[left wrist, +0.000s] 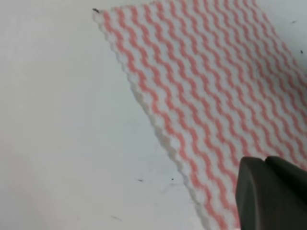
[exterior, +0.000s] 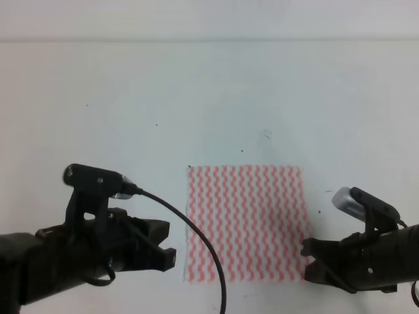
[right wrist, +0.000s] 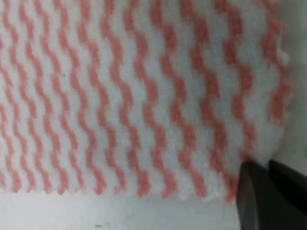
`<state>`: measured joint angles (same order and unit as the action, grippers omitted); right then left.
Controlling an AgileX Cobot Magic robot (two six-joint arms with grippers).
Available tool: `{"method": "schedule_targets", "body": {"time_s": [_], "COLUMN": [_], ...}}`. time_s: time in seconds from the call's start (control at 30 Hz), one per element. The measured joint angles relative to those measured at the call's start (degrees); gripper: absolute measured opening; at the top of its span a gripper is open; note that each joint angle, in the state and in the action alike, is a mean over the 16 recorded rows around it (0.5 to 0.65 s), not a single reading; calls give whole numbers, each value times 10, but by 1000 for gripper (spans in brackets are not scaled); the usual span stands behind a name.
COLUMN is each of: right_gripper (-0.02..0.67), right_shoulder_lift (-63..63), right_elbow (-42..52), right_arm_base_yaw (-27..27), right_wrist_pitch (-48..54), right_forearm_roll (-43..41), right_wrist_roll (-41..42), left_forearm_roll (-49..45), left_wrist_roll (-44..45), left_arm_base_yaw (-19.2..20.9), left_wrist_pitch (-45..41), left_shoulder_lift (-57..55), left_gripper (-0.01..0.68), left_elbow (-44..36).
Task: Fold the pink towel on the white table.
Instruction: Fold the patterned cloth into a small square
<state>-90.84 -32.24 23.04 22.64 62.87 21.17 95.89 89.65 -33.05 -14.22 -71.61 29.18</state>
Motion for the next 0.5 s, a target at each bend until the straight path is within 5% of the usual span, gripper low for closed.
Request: {"method": "schedule_targets", "body": {"time_s": [0.5], "right_gripper": [-16], "right_shoulder_lift": [19], "right_elbow": [-47], "right_arm_base_yaw": [0], "right_wrist_pitch": [2], "right_forearm_roll": [-5], "right_wrist_roll": [0], "left_forearm_roll": [0], "left_wrist_roll": [87], "left_arm_base_yaw": [0], "left_wrist_pitch": [2], "left_shoulder_lift": [-2], "left_gripper": [-4], "left_elbow": [0]}}
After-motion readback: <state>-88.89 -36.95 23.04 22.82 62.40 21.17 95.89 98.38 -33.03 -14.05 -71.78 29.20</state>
